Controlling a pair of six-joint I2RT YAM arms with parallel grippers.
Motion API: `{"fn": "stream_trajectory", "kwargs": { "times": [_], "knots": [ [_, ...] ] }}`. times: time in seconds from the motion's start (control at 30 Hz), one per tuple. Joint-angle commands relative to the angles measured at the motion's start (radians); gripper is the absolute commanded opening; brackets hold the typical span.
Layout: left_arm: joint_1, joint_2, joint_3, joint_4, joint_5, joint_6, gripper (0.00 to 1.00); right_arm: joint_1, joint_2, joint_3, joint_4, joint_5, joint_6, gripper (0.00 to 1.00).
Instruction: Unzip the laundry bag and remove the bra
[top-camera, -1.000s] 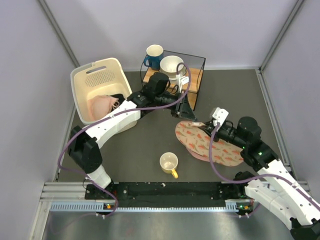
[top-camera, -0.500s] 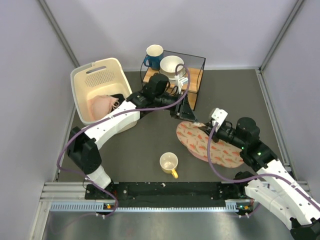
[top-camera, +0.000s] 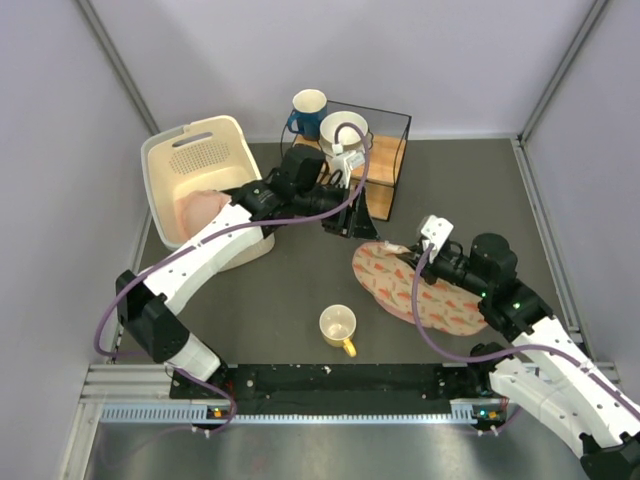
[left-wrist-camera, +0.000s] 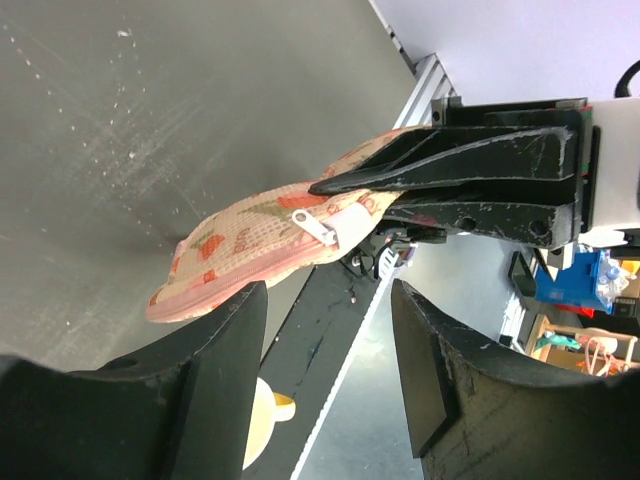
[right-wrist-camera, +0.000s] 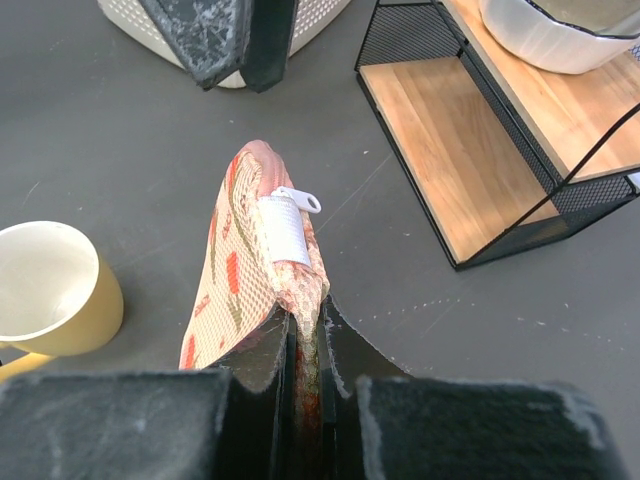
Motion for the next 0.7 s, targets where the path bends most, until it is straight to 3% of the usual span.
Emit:
{"fn": "stream_trajectory", "kwargs": {
  "times": [0.0,0.23,0.33,0.43,0.67],
  "knots": [
    [-0.006,0.028,0.036,-0.01,-0.009,0.042,0.58,0.006,-0.002,0.035,0.054,-0.018,-0.005,0.0],
    [0.004,0.088,0.074,0.086,0.046,-0.015,0.63,0.004,-0.003,0.041,0.05,-0.027,0.007,0.0],
    [0.026,0.109,0.062,0.174,0.135,-0.076,0.64,0.006,-0.005,0.039,0.047,-0.023,0.009,0.0],
    [0.021,0.158,0.061,0.197,0.246,-0.121,0.64,0.004,-0.005,0.044,0.034,-0.016,-0.002,0.0],
    [0.007,0.174,0.008,0.196,0.304,-0.124,0.67,0.006,-0.002,0.042,0.027,-0.009,-0.007,0.0]
  ]
}}
